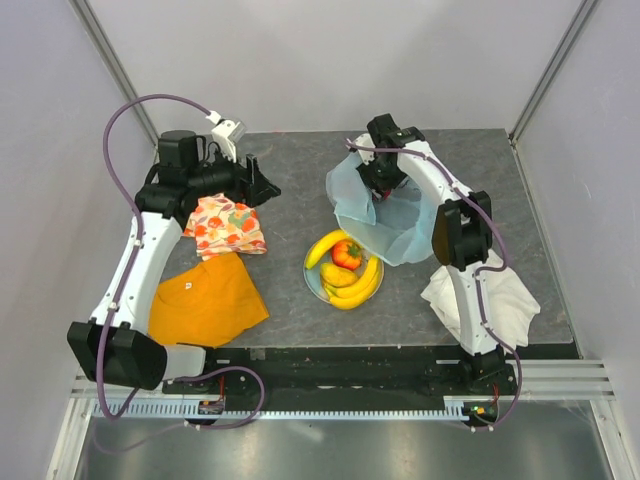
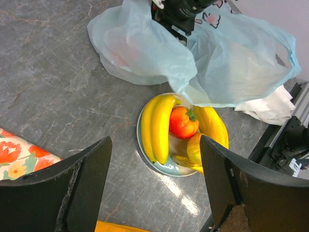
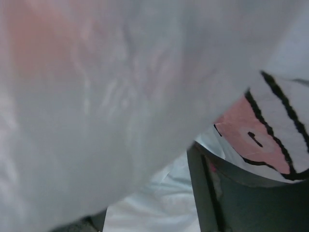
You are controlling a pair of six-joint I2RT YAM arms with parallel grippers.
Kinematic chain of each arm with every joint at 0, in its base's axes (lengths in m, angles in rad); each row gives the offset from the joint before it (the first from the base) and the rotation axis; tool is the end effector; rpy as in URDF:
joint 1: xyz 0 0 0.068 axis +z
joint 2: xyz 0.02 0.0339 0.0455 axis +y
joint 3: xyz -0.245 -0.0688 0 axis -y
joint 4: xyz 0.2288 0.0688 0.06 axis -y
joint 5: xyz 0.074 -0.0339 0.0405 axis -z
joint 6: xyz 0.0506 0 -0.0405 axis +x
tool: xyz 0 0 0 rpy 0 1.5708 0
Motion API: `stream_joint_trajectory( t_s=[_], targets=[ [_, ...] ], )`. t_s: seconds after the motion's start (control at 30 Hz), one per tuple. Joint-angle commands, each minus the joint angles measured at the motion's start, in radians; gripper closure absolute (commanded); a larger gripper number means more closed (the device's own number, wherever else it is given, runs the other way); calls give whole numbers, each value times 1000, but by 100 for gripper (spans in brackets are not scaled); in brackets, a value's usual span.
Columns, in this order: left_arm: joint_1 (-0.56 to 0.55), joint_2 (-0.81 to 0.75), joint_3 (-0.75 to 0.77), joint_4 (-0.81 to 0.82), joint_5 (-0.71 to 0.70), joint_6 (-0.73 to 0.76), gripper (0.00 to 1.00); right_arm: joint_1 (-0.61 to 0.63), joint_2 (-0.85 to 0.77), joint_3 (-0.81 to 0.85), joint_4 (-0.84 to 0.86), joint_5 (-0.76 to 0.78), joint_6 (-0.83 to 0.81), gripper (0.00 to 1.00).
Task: Take the fake fruits out of the plastic bag
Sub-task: Take out the fake fruit from the plastic bag, then place the fake fruit on the plate.
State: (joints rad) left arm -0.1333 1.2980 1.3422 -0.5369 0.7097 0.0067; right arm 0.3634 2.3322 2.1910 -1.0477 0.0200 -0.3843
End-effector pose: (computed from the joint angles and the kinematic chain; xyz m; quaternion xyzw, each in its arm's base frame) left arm 0.2721 -0.0698 0.3663 0.2342 0.7903 -0.3280 0.4615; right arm 0.4401 0.1663 0.2024 -0.3568 0.9147 -0.0118 0.1897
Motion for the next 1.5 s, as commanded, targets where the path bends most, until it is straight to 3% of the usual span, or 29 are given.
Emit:
stream_joint_trajectory(
  t_s=[0.0,0.2,0.3,0.4,0.43,0.53,0.63,0.8,0.9,1.03,1.13,1.27,1.47],
  targets=[
    [-8,44,66,-32,8,67,20,-6,42,104,95,12,58,29],
    [-11,92,74,-49,-4,73,20,-6,142,167,159,-6,70,23],
    [-12,112,80,-49,-6,65,21,-6,187,202,166,0,76,32],
    [-14,122,95,-49,-6,67,21,-7,150,185,164,-5,76,48],
    [-15,124,98,-49,-7,68,21,-7,98,150,164,-9,74,57],
    [-15,133,110,-46,-9,73,21,-6,-59,35,175,-46,64,69],
    [-17,142,112,-31,-4,65,21,-6,-234,-80,184,-84,64,72],
    [-19,150,118,-9,13,35,21,-4,-483,-229,115,-195,58,72],
    [-25,152,126,-2,17,30,21,-6,-607,-365,84,-336,35,72],
    [-29,149,133,6,17,21,21,-4,-709,-525,63,-411,-8,71],
    [-32,138,130,8,16,19,21,12,-770,-580,34,-589,-80,71],
    [-32,132,117,8,7,22,21,115,-774,-561,6,-683,-158,71],
    [-32,129,104,8,1,19,21,173,-570,-411,-84,-819,-235,72]
  ],
)
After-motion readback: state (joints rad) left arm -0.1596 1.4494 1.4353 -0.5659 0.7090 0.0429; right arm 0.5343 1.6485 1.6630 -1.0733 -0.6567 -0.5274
